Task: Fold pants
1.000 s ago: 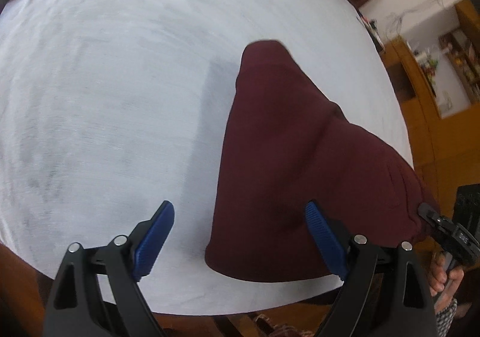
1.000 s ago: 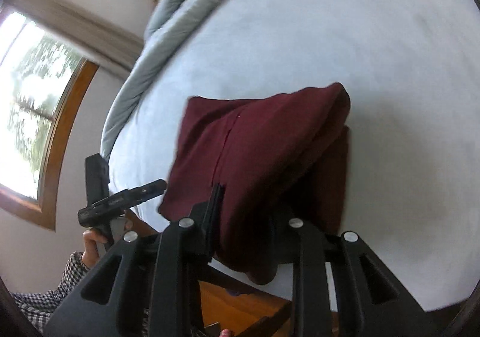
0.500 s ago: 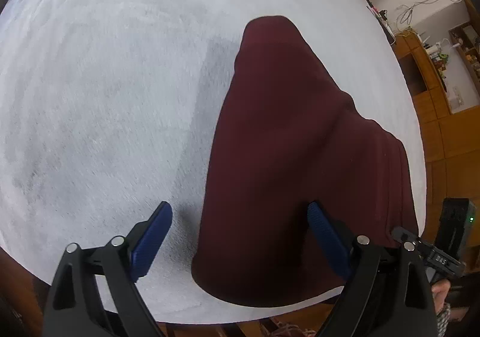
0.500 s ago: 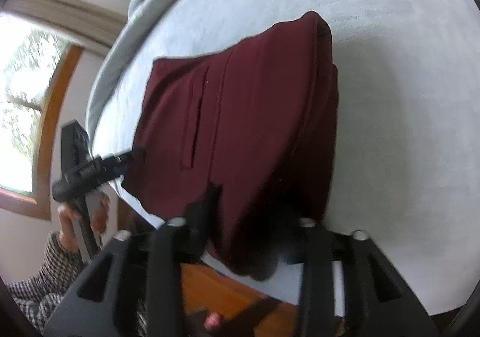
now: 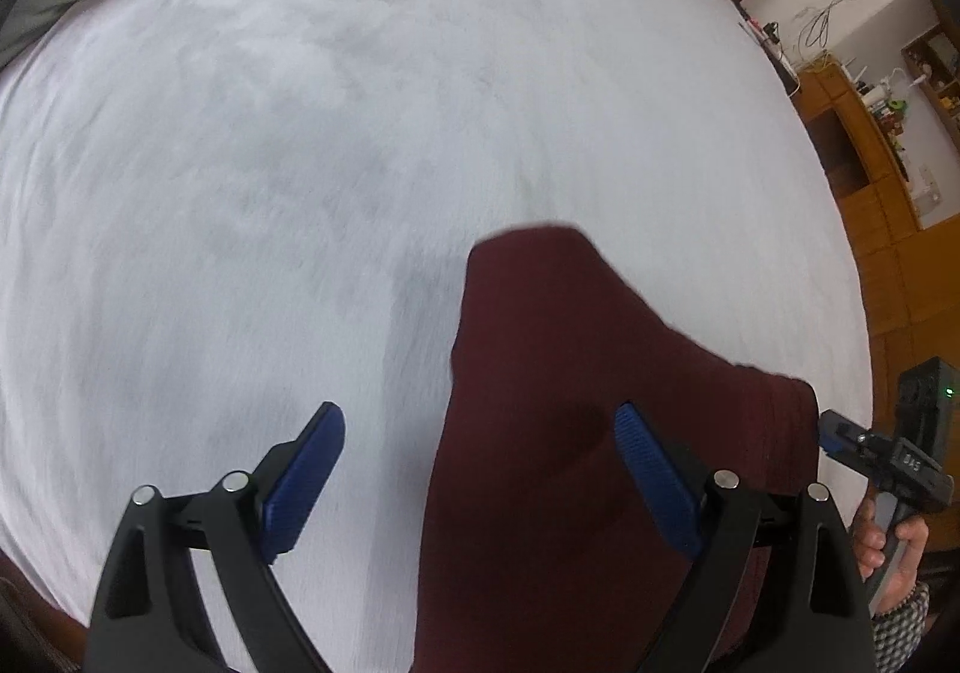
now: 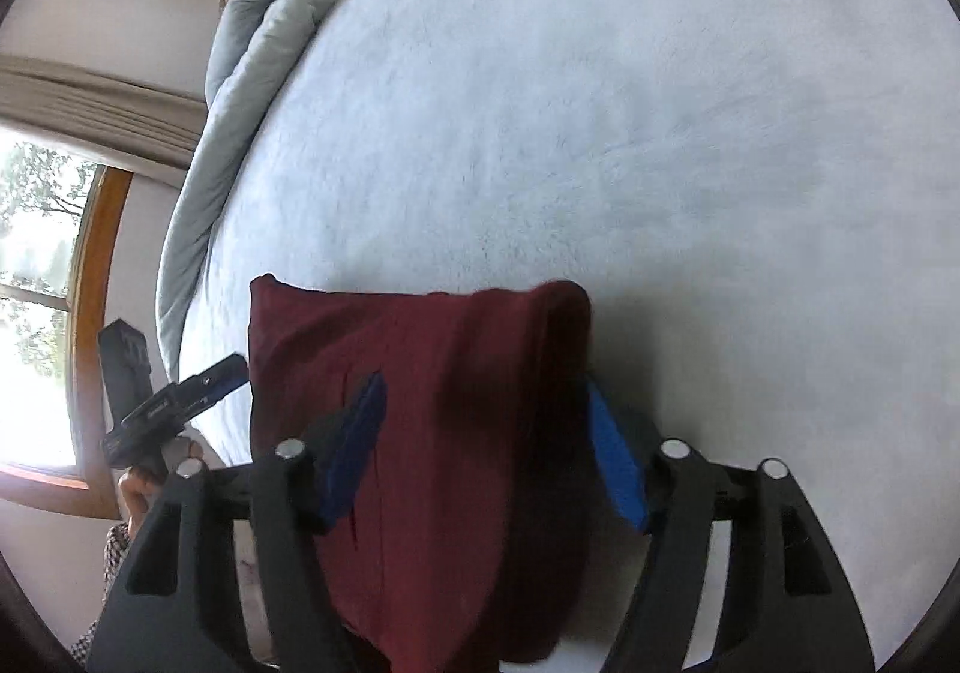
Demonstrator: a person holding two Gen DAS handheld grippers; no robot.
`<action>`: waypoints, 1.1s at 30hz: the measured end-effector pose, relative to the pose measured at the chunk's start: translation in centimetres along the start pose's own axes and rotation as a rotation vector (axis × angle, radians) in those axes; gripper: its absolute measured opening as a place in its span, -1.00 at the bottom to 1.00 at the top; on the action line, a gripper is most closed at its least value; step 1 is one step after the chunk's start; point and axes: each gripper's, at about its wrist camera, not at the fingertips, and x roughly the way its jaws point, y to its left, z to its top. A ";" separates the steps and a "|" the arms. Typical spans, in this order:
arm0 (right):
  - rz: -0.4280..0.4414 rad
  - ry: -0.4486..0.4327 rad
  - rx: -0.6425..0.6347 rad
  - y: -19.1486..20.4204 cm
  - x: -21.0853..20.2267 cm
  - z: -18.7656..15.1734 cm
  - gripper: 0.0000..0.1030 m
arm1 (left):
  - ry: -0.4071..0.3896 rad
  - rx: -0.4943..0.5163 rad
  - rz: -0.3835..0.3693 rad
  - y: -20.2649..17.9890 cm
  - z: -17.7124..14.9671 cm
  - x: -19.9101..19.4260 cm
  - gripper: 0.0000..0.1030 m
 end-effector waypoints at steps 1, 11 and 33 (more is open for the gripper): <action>0.002 0.002 -0.005 0.0 0.2 0.3 0.18 | 0.005 0.003 0.007 -0.1 0.6 0.4 0.79; 0.025 -0.026 -0.049 0.4 -0.3 -0.1 -0.83 | 0.052 0.028 -0.018 -0.7 2.1 4.5 0.28; 0.102 -0.005 0.022 1.2 -4.2 -11.6 -0.13 | 0.099 -0.082 -0.173 4.4 -10.7 -1.1 0.74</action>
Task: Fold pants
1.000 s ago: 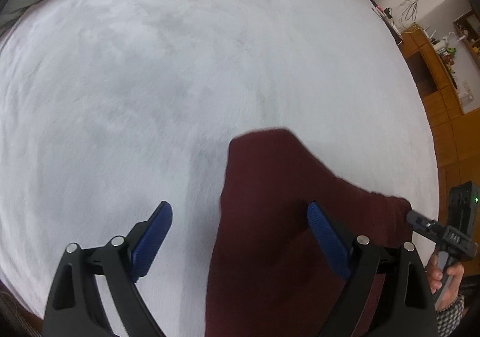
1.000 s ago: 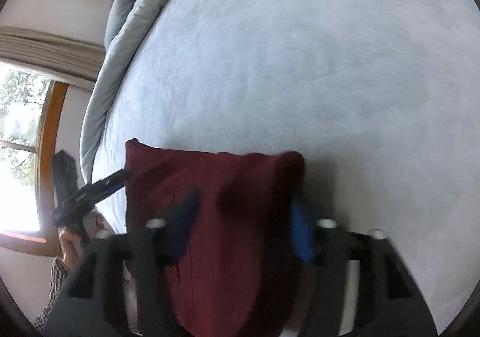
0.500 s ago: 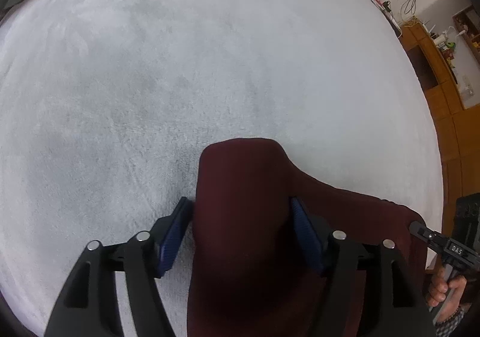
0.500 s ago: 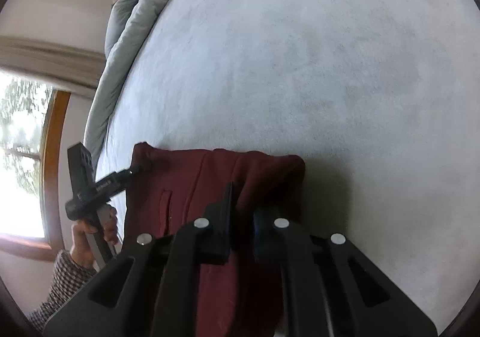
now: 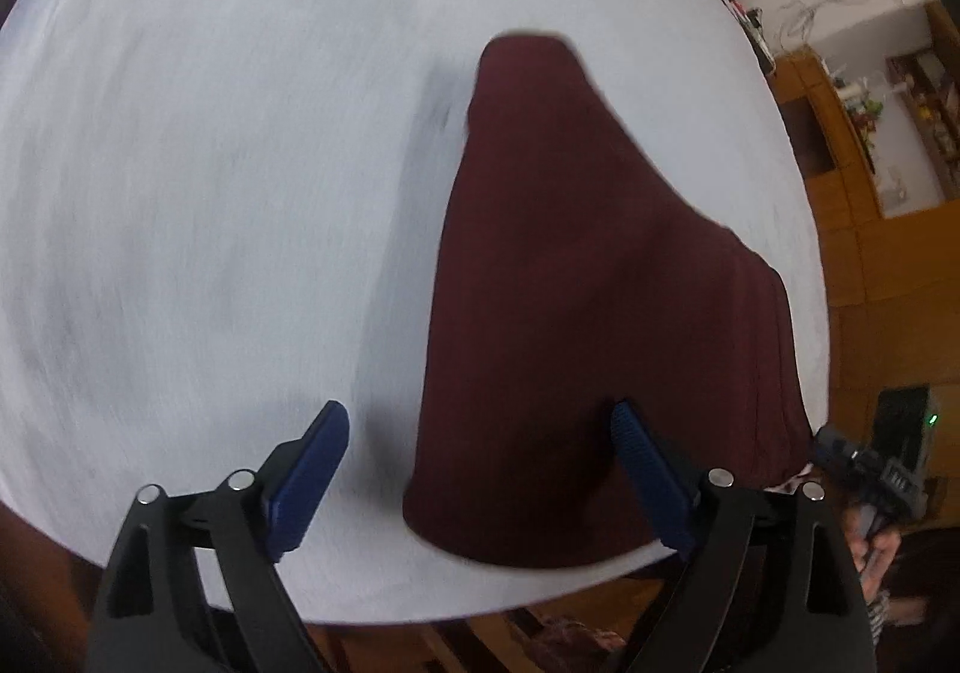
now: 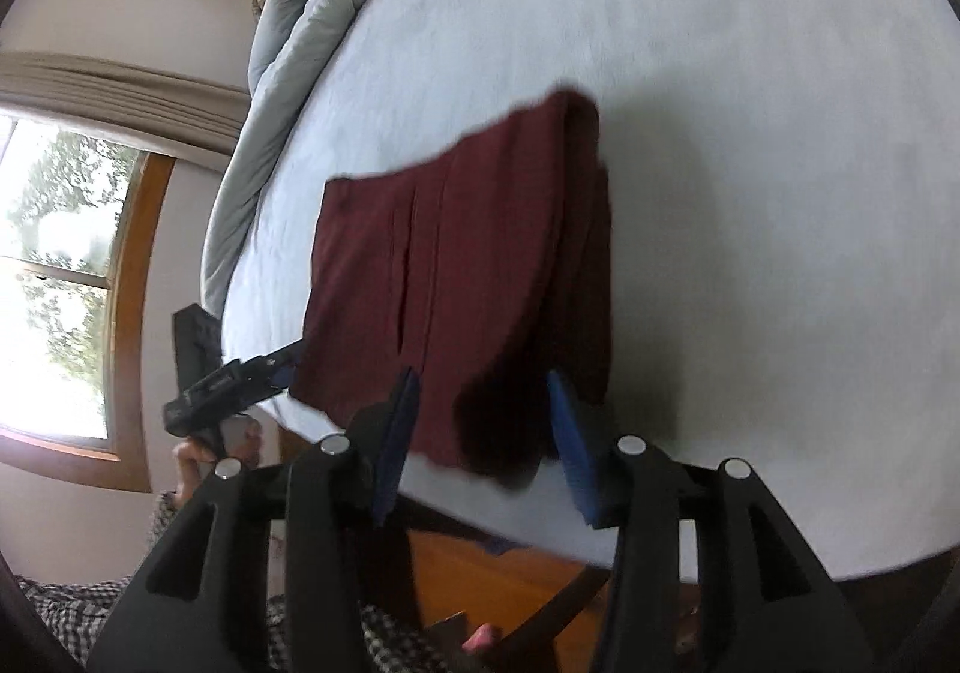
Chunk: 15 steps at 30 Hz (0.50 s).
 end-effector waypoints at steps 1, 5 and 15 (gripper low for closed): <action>0.003 0.009 0.006 0.0 0.4 -0.5 -0.13 | -0.004 -0.014 -0.018 0.1 0.1 0.3 0.74; 0.027 0.018 0.013 0.1 1.7 -1.2 -0.52 | 0.008 -0.061 -0.066 0.1 -0.2 1.4 0.73; -0.071 0.055 -0.005 0.0 2.2 -1.9 -0.71 | 0.002 0.062 0.028 -4.3 0.1 3.3 0.70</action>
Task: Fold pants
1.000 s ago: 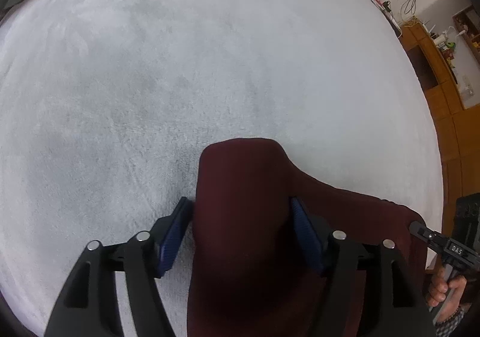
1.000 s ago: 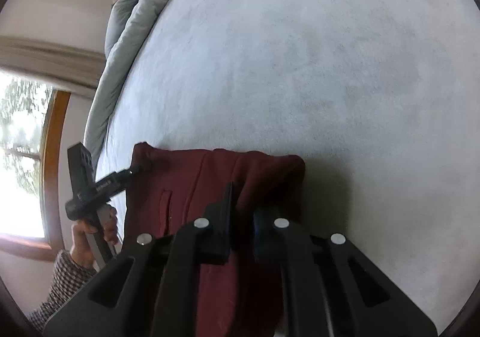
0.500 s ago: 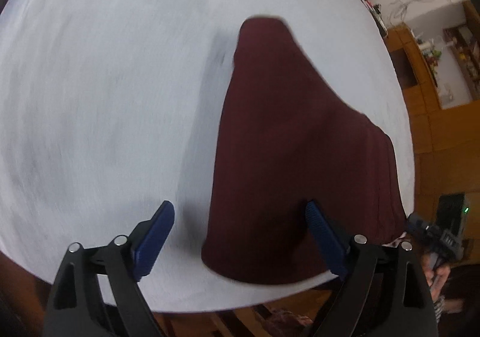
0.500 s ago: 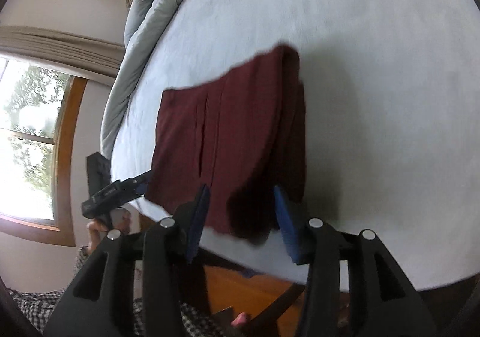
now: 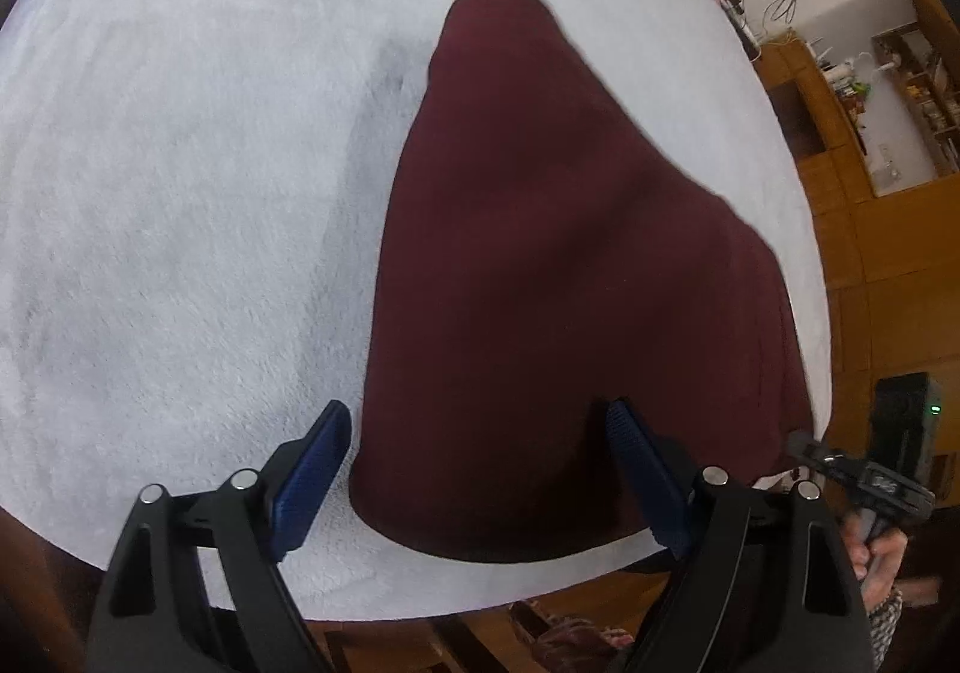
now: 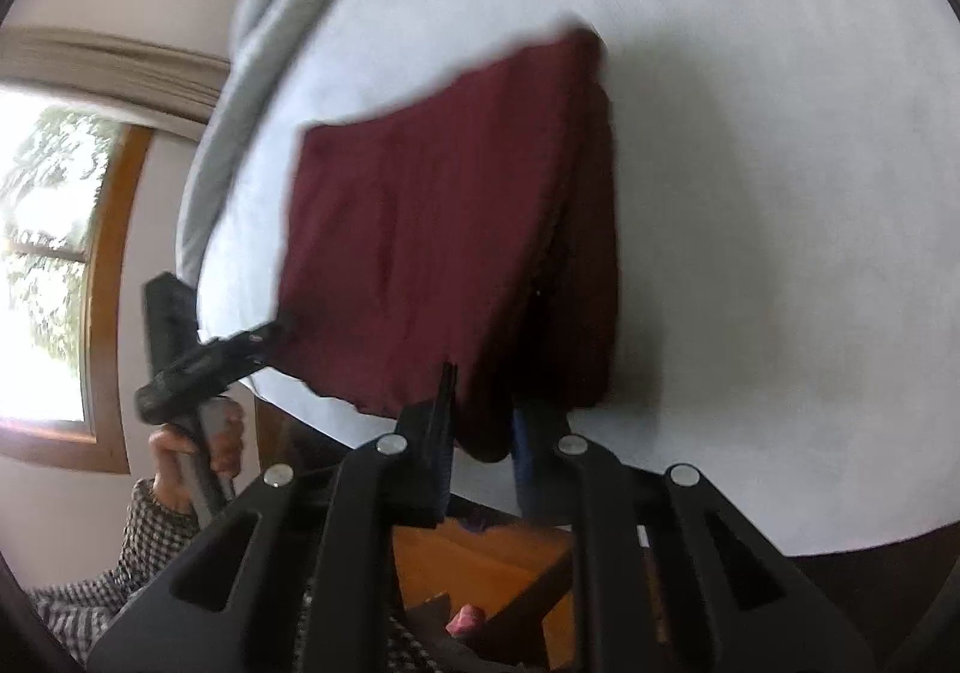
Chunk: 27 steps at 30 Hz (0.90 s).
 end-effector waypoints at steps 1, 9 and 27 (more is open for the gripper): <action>0.020 -0.008 0.009 -0.3 0.1 -0.1 -0.71 | 0.003 -0.011 -0.009 -0.2 0.1 0.1 0.68; 0.037 -0.032 -0.004 0.1 -0.1 0.0 -0.68 | 0.080 -0.068 -0.169 1.5 1.7 0.8 0.65; 0.014 -0.005 -0.033 -0.8 -0.4 -0.4 -0.43 | 0.009 -0.014 -0.084 0.4 0.6 -0.1 0.26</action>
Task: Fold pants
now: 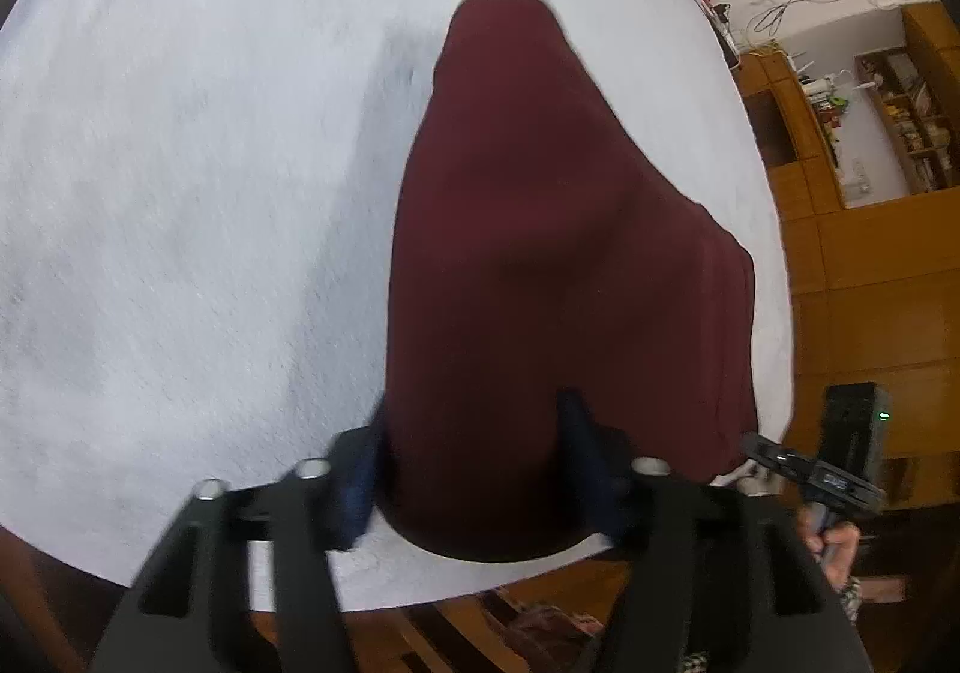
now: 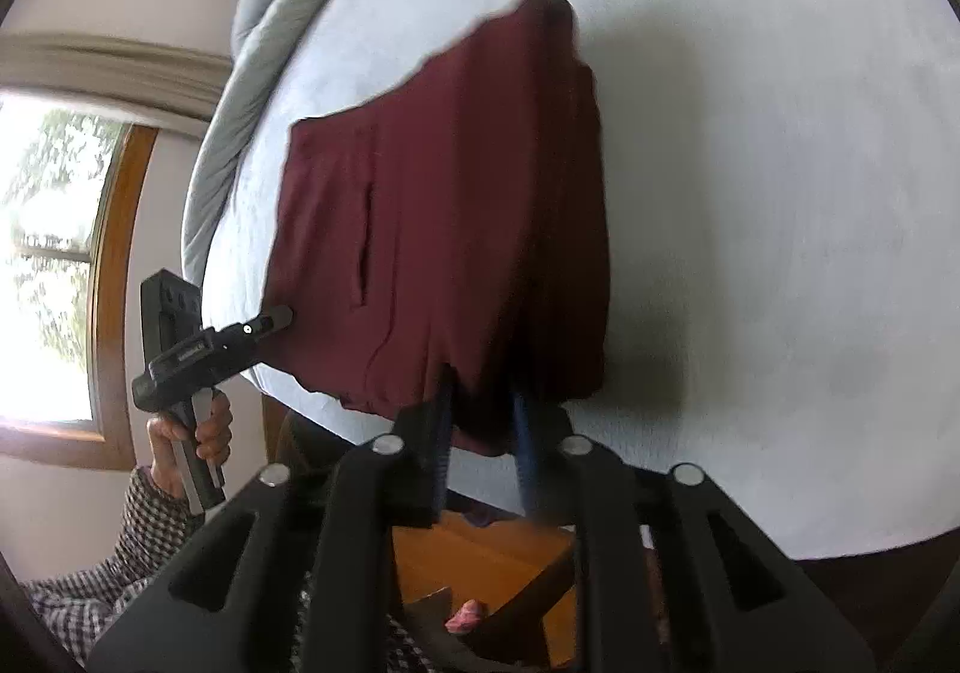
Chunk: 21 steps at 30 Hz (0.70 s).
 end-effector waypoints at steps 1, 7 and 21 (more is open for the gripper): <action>-0.014 -0.012 -0.011 0.3 -0.4 0.2 -0.36 | 0.000 0.013 0.015 0.0 0.3 -0.3 0.40; -0.062 -0.083 -0.038 -0.1 -3.0 1.9 0.27 | -0.025 0.133 0.106 -2.3 1.7 -1.3 0.77; -0.045 -0.004 0.021 -2.5 1.1 3.1 0.53 | 0.002 0.217 0.223 -4.1 1.6 2.5 0.82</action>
